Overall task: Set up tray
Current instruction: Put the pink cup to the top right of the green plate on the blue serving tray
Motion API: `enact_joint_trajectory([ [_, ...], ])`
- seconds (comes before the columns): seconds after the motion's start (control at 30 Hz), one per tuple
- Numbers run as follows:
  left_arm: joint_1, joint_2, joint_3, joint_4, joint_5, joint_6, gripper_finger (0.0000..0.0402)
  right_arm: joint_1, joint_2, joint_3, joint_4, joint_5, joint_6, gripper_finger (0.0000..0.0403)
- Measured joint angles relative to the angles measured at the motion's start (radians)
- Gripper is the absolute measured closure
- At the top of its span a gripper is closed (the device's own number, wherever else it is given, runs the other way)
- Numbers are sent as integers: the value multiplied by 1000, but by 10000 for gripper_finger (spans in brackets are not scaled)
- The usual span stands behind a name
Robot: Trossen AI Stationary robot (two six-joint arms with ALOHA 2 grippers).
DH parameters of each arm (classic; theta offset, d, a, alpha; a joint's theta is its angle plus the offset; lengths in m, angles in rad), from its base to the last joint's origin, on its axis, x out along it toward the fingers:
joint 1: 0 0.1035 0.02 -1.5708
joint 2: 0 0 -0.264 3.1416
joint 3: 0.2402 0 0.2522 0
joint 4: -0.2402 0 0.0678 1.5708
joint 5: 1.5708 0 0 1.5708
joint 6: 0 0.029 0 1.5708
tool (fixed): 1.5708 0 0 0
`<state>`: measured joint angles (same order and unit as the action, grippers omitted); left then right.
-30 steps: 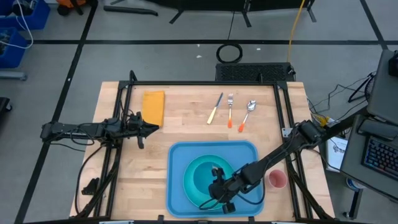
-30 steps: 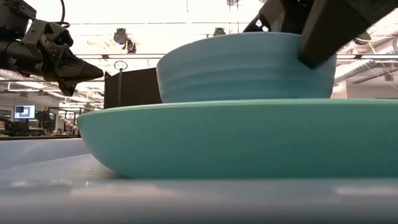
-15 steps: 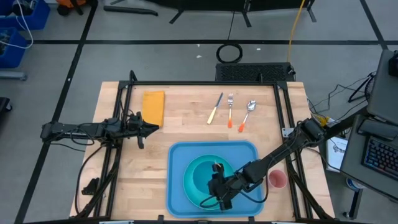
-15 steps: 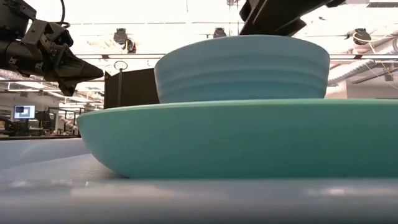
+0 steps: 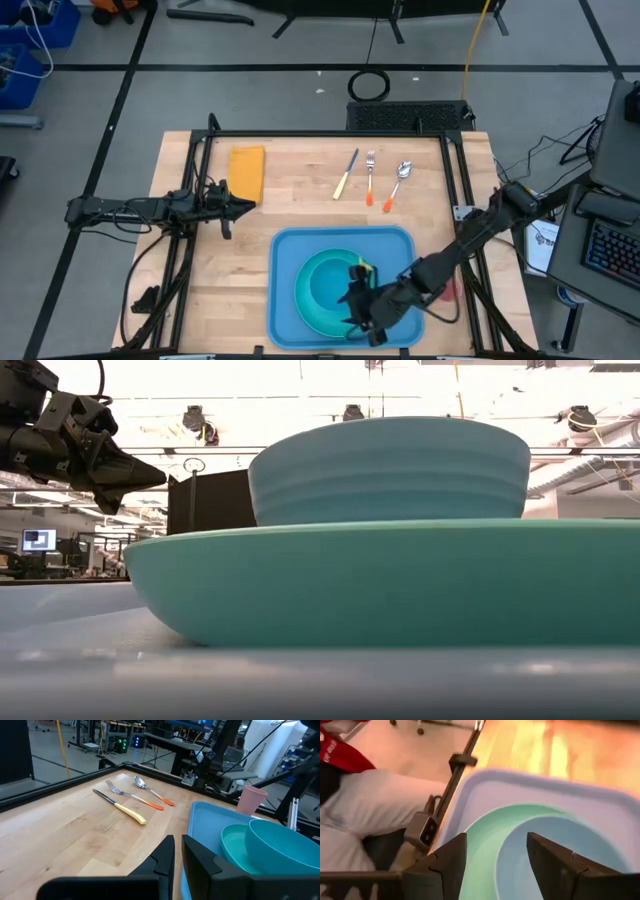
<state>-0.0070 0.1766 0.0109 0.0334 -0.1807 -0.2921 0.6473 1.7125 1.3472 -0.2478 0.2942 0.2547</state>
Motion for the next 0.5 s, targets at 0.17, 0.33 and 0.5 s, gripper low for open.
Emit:
enact_joint_trajectory([
  [0.17,0,0,0,0,0,0,364,56,-39,0,-32,278,-56,204],
  [0.33,0,0,0,0,0,0,364,116,-38,0,-82,627,-52,204],
  [0.5,0,0,0,0,0,0,364,128,-39,0,-152,807,73,205],
])
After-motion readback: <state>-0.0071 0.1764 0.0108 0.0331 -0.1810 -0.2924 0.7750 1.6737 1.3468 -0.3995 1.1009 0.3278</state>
